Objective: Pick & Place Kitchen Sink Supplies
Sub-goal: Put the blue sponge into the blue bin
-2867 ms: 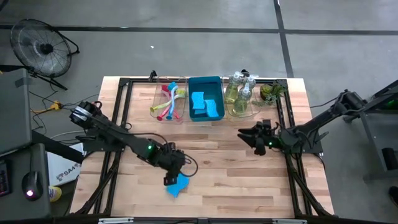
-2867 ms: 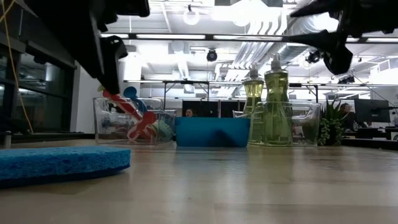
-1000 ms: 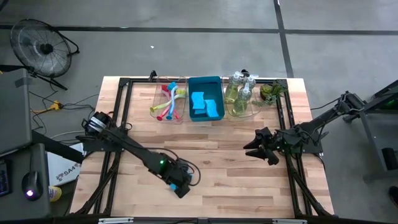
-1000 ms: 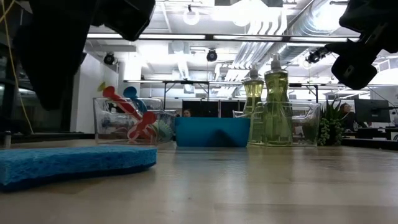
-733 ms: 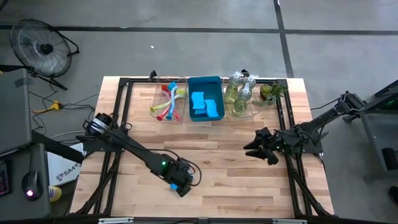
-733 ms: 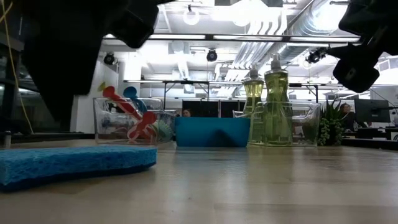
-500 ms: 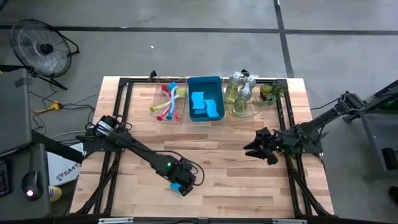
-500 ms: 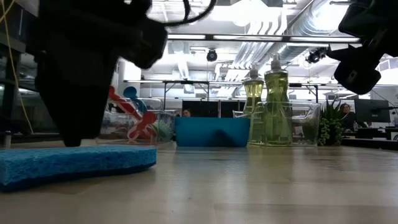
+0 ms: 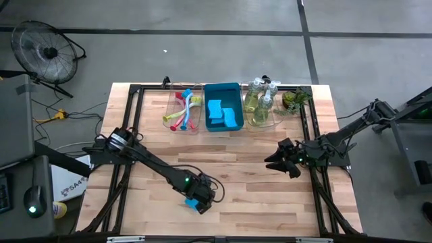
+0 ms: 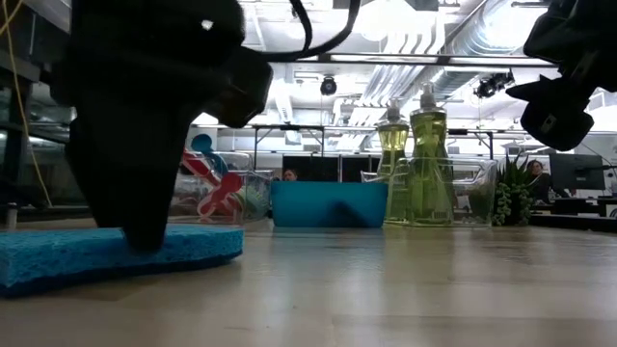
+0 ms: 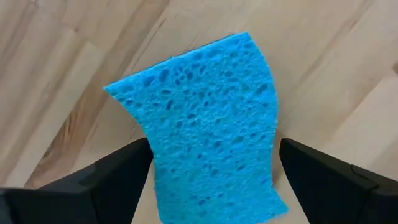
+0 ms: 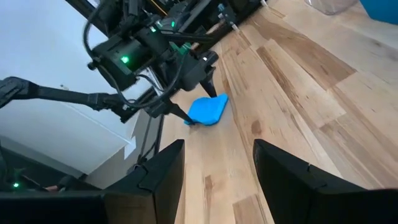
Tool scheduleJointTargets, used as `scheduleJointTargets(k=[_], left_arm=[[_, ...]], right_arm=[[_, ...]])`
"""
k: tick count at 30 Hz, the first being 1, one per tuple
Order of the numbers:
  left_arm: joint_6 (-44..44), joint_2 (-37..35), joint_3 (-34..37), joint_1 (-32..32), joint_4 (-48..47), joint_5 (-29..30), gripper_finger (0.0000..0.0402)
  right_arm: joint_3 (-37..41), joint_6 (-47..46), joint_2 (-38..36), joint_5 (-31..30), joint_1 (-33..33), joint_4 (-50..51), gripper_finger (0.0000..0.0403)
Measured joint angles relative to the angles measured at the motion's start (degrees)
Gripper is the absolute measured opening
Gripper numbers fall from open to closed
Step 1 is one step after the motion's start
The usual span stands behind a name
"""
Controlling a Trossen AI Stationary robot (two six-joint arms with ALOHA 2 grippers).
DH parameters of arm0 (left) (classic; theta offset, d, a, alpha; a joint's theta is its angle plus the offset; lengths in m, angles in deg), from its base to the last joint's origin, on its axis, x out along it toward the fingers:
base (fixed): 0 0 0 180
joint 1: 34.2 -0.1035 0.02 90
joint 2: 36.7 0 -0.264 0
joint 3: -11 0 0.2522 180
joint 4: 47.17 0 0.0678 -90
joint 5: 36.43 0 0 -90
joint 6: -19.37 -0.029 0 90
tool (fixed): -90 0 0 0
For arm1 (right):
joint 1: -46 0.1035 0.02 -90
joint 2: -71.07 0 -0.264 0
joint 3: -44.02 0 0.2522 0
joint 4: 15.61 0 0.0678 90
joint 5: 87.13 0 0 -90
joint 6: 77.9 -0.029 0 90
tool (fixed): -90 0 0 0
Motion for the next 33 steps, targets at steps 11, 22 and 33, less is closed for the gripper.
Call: scheduleJointTargets(k=[11,22,33], left_arm=[[-1.1,3.2,-0.1,0.0,-1.7,-2.1,0.0319],[-1.0,3.3,0.1,0.0,-4.0,-1.4,0.0191],[-11.3,3.8,-9.1,0.0,-16.4,6.4,0.0150]], right_arm=[[0.0,-0.8,0.1,-0.3,-0.1,1.1,0.0185],[0.0,-0.9,0.1,-0.3,-0.1,1.0,0.0185],[0.0,-6.5,0.1,-0.3,-0.1,-2.2,0.0185]])
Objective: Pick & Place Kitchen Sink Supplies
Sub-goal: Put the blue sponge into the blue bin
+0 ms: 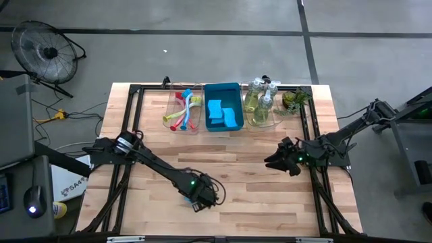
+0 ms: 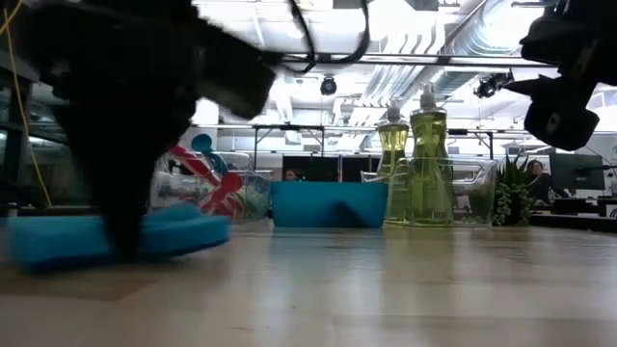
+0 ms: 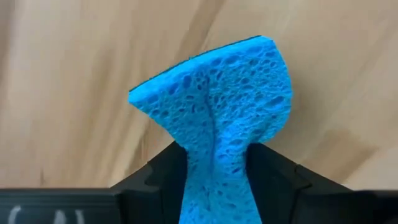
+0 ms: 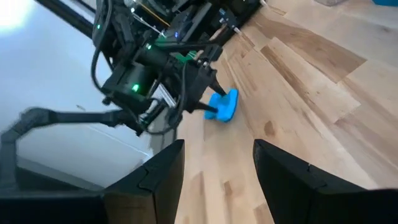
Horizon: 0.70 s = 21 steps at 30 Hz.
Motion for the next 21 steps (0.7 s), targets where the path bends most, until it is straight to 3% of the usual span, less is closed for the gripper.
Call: scheduleJointTargets(k=[7,14,21], left_arm=[[-8.4,-0.3,-6.0,-0.5,-3.5,7.6,0.0149],[-16.3,-0.3,-9.1,-4.2,-3.2,8.5,0.0149],[-25.0,-0.4,-12.2,-9.0,-1.9,9.1,0.0149]], right_arm=[[0.0,-5.5,3.2,-1.2,0.0,-2.6,0.0185],[-0.4,-9.6,11.7,-4.3,0.0,-9.7,0.0185],[-6.4,-9.8,22.0,-5.5,-1.5,-9.7,0.0185]])
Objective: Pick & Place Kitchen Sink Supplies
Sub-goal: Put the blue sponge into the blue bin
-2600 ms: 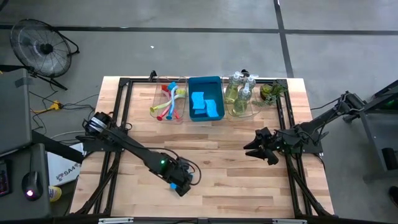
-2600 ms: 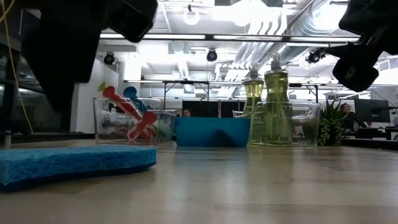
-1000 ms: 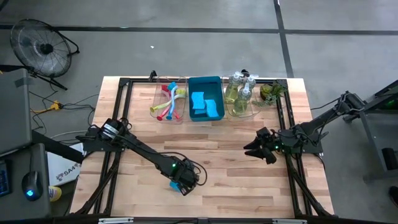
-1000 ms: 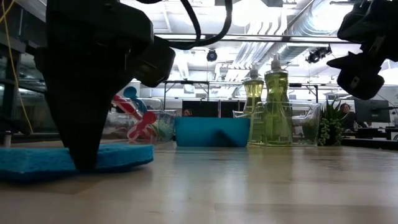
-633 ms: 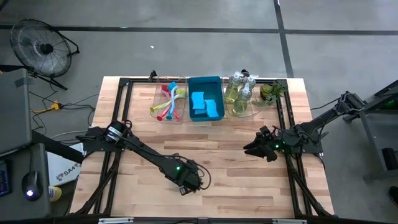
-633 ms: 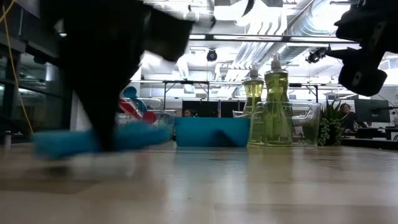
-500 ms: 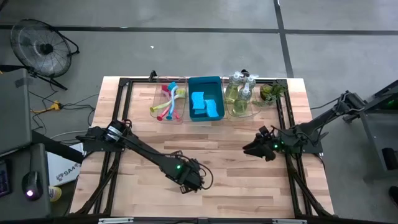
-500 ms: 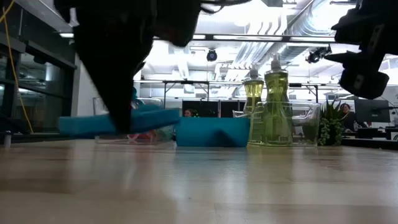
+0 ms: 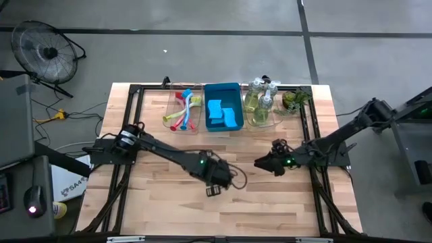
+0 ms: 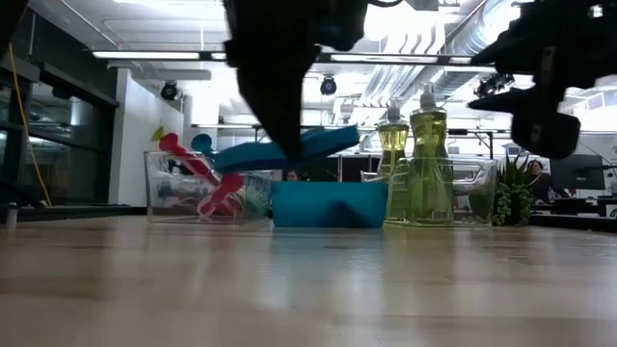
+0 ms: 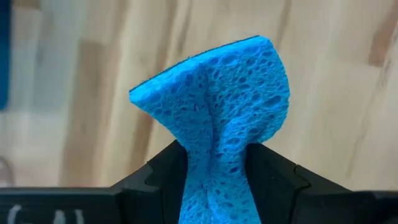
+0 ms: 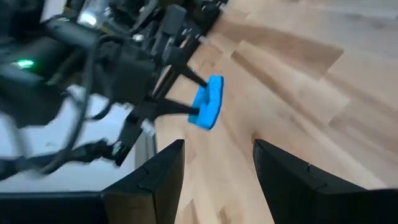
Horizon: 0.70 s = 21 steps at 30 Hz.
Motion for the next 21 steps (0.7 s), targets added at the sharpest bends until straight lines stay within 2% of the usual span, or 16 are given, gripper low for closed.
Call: scheduleJointTargets(k=[3,8,21], left_arm=[[-2.8,0.0,-1.1,-1.5,0.4,0.4,0.0149],[-7.1,-0.1,-2.8,-3.4,1.0,0.7,0.0149],[-10.4,-0.1,-3.3,-4.1,1.2,3.1,0.0150]], right_arm=[[-3.1,-0.3,4.0,-0.3,-1.9,0.5,0.0185],[-7.5,-4.4,10.4,5.0,-5.5,5.2,0.0185],[-16.6,-1.1,20.2,12.1,-11.1,6.3,0.0185]])
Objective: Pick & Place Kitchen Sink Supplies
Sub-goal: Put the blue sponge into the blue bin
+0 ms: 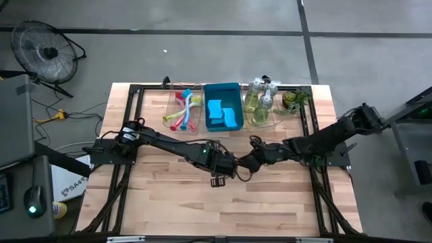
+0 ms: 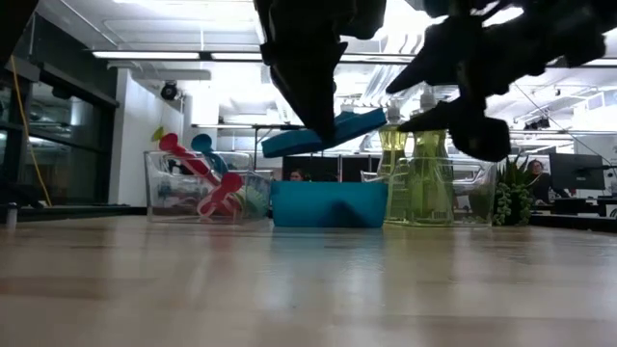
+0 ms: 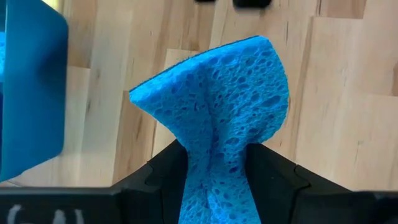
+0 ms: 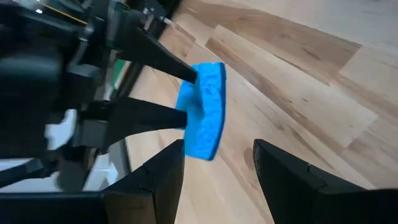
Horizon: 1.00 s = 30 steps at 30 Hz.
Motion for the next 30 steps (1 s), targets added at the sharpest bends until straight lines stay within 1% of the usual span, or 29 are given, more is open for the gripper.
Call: scheduleJointTargets(k=[5,9,19,23,30], left_arm=[[-0.8,0.0,0.0,0.0,0.0,0.7,0.0150],[-0.9,0.0,0.0,0.0,0.0,0.8,0.0150],[-3.2,0.0,0.0,0.0,0.3,0.9,0.0150],[-4.6,0.0,0.0,0.0,0.8,0.9,0.0150],[-6.6,0.0,0.0,0.0,1.0,0.9,0.0150]], right_arm=[[-2.9,0.3,4.3,1.9,-1.1,0.3,0.0185],[-4.7,1.4,5.8,2.4,-1.3,0.3,0.0185],[-7.0,1.6,8.8,1.3,-1.3,-0.3,0.0181],[-7.0,1.6,8.9,0.9,-1.3,-0.3,0.0154],[-7.0,1.7,8.9,0.4,-1.3,-0.2,0.0083]])
